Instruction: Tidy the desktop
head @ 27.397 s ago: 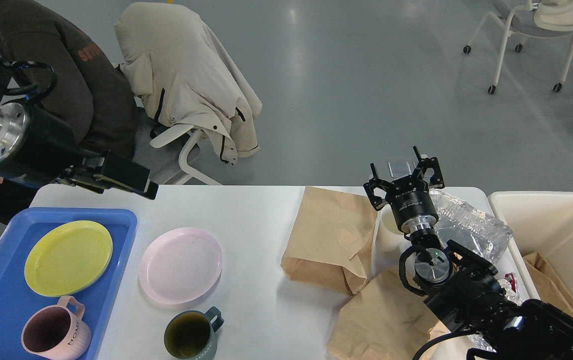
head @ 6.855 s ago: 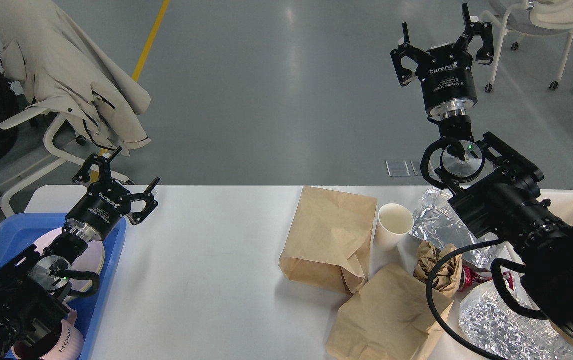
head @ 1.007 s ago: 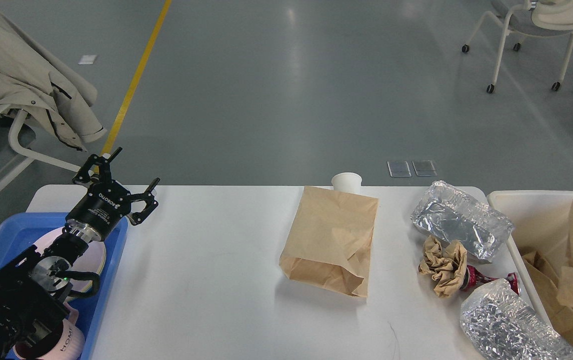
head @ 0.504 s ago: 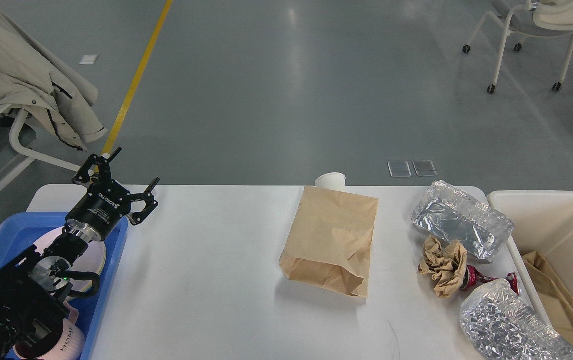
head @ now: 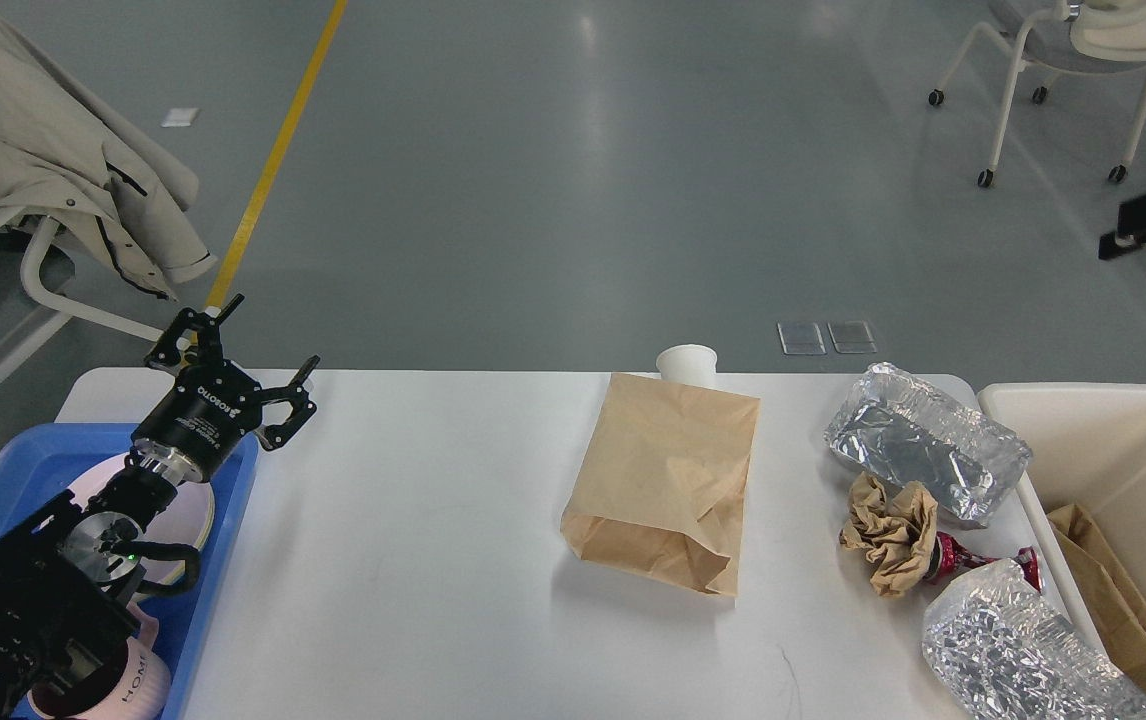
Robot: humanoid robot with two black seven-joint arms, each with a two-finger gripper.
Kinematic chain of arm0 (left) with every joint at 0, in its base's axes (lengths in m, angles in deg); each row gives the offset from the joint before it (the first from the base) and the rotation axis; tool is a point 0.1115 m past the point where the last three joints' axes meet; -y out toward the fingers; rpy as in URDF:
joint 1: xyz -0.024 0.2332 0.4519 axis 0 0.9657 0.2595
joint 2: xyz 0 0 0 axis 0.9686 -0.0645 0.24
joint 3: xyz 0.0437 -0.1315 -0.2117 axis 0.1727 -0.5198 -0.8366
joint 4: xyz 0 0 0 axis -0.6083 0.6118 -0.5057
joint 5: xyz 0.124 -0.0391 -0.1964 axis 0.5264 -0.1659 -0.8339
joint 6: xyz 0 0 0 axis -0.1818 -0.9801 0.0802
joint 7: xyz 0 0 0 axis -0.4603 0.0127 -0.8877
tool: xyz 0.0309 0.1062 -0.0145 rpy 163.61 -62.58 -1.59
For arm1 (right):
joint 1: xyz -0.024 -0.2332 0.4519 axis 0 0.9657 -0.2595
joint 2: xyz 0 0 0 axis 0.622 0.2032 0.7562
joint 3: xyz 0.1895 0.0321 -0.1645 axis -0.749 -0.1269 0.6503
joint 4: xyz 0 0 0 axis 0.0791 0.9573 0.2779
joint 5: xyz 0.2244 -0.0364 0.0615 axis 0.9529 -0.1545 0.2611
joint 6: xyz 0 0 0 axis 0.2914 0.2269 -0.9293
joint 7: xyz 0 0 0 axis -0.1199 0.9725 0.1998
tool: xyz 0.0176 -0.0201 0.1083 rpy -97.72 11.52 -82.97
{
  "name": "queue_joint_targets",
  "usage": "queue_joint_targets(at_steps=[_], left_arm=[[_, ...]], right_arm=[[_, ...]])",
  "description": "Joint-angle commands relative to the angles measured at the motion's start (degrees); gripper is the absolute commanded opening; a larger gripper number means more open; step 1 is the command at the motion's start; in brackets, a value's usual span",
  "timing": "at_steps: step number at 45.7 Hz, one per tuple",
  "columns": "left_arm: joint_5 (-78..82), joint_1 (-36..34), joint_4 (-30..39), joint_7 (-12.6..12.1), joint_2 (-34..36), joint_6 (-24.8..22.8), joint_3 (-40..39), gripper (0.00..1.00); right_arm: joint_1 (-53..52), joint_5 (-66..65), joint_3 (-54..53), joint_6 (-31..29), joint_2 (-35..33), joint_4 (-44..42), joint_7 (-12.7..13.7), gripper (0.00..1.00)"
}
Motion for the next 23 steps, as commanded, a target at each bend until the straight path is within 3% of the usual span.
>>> queue_joint_targets(at_steps=[1,7,15,23], left_arm=[[0.0,0.0,0.0,0.0,0.0,0.0,0.0,1.0],[0.1,0.0,0.0,0.0,0.0,0.0,0.0,1.0],[0.0,0.0,0.0,0.0,0.0,0.0,0.0,1.0],[0.0,0.0,0.0,0.0,0.0,-0.1,0.0,1.0]], right_arm=[[-18.6,0.0,-2.1,-12.6,4.8,10.0,-0.8,1.0],[-25.4,0.2,-7.4,-12.6,7.7,18.8,-0.6,1.0],[-18.2,7.0,-10.3,-12.6,12.9,21.4,0.1,1.0],[1.6,21.3,-9.3,7.1,21.6,19.1,1.4,1.0]])
